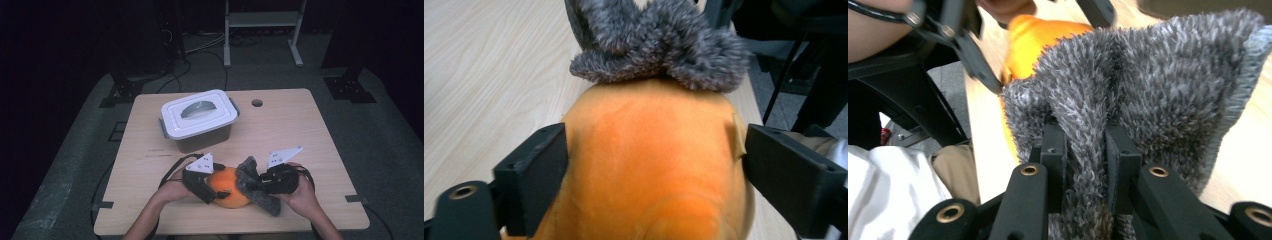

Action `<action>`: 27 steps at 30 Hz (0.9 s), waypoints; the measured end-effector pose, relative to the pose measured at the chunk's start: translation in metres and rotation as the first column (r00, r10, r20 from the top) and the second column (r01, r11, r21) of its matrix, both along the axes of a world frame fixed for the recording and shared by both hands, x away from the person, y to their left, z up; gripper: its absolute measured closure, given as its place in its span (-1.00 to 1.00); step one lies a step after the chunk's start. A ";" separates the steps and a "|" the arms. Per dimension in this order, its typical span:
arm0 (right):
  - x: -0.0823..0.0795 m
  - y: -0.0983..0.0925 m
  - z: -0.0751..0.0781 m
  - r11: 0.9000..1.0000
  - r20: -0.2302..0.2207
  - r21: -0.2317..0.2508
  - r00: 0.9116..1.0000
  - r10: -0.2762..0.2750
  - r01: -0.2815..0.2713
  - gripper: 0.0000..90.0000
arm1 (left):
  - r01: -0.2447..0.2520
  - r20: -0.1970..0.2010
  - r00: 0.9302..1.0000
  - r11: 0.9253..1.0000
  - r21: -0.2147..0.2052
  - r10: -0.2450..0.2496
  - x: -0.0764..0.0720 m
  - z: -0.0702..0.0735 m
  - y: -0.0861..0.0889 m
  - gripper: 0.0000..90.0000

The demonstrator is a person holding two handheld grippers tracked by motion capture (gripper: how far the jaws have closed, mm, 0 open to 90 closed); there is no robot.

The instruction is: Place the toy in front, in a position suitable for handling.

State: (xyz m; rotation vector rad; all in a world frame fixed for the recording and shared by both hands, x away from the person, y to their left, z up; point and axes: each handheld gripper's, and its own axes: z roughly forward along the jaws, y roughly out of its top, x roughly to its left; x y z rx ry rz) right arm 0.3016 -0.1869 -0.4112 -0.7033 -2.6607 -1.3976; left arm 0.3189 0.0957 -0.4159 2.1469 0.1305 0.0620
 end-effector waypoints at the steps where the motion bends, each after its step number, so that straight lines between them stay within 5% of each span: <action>1: 0.001 -0.002 -0.001 1.000 -0.002 -0.005 1.000 -0.008 0.008 0.64 | 0.003 0.004 1.000 1.000 0.006 -0.003 0.000 0.001 0.002 -0.80; 8: 0.008 -0.020 -0.011 0.998 -0.045 -0.029 0.998 -0.053 0.052 0.64 | -0.011 0.029 1.000 0.999 0.046 0.009 -0.001 -0.003 0.003 -0.67; 11: 0.004 -0.019 -0.002 0.998 -0.016 -0.032 0.998 -0.057 0.057 0.64 | -0.011 0.029 1.000 0.999 0.041 0.010 -0.001 -0.002 0.003 -0.50; 15: -0.003 -0.014 0.011 0.999 0.012 0.037 1.000 -0.016 0.015 0.64 | 0.047 0.063 0.997 0.996 0.071 -0.052 -0.004 -0.001 0.004 -0.46; 20: -0.003 -0.009 -0.006 0.999 -0.048 -0.002 0.998 0.037 -0.037 0.63 | 0.049 0.039 0.998 0.997 0.061 -0.051 -0.004 0.003 0.006 -0.55; 27: -0.003 -0.019 -0.004 0.999 -0.041 -0.045 0.999 -0.003 0.001 0.63 | 0.019 0.045 0.999 0.998 0.055 -0.022 -0.005 0.006 0.004 -0.35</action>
